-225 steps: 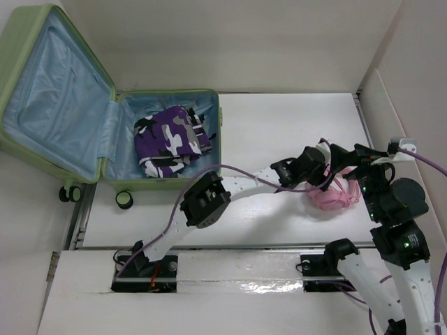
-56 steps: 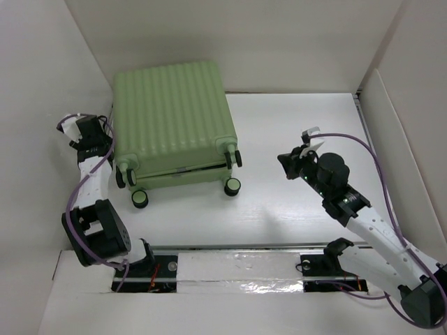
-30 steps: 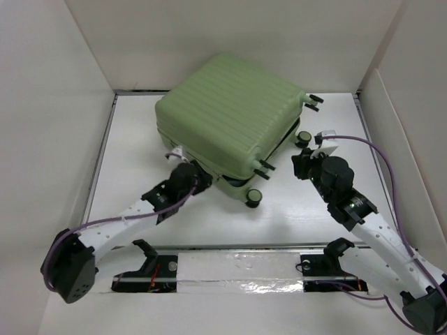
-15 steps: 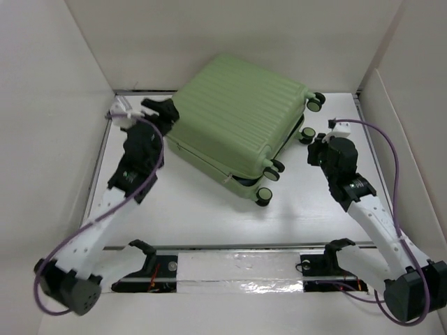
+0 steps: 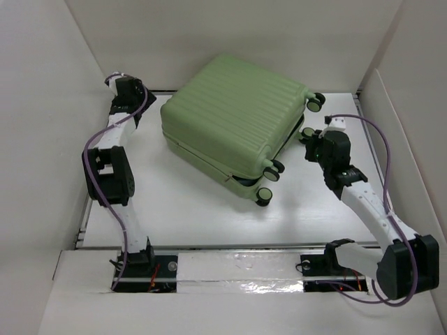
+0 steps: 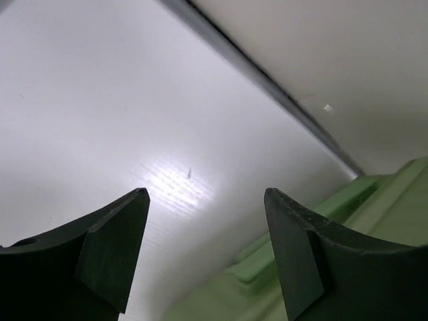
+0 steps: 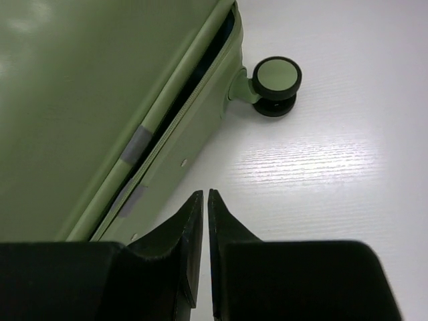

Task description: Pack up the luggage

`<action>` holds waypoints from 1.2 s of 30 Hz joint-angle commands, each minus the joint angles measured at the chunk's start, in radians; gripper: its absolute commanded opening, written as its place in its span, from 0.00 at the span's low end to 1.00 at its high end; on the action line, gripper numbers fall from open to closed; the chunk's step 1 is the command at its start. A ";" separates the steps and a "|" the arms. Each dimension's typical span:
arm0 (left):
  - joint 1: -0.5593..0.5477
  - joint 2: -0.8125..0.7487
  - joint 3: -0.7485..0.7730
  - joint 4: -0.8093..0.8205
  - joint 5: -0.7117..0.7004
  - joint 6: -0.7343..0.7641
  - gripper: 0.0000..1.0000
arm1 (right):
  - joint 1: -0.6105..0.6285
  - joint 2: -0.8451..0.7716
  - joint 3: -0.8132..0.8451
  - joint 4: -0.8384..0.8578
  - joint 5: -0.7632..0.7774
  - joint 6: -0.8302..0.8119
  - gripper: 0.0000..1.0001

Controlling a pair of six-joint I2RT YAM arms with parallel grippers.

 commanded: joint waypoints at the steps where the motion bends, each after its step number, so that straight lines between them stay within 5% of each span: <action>1: 0.030 0.077 0.116 -0.027 0.240 -0.002 0.67 | -0.009 0.066 0.050 0.103 -0.037 0.028 0.13; 7: 0.055 0.254 0.222 0.001 0.449 -0.086 0.67 | -0.036 0.263 0.110 0.155 -0.049 0.062 0.14; 12: -0.034 0.265 0.213 0.030 0.422 -0.019 0.66 | -0.045 0.402 0.196 0.159 -0.061 0.070 0.13; 25: -0.151 -0.195 -0.856 0.798 0.330 -0.300 0.65 | 0.045 0.658 0.503 0.181 -0.267 -0.025 0.18; 31: -0.303 -0.563 -1.209 0.811 0.126 -0.260 0.64 | 0.077 0.871 0.897 -0.066 -0.418 -0.133 0.24; 36: -0.545 -0.824 -1.314 0.684 0.008 -0.238 0.65 | 0.077 1.034 1.198 -0.239 -0.566 -0.137 0.37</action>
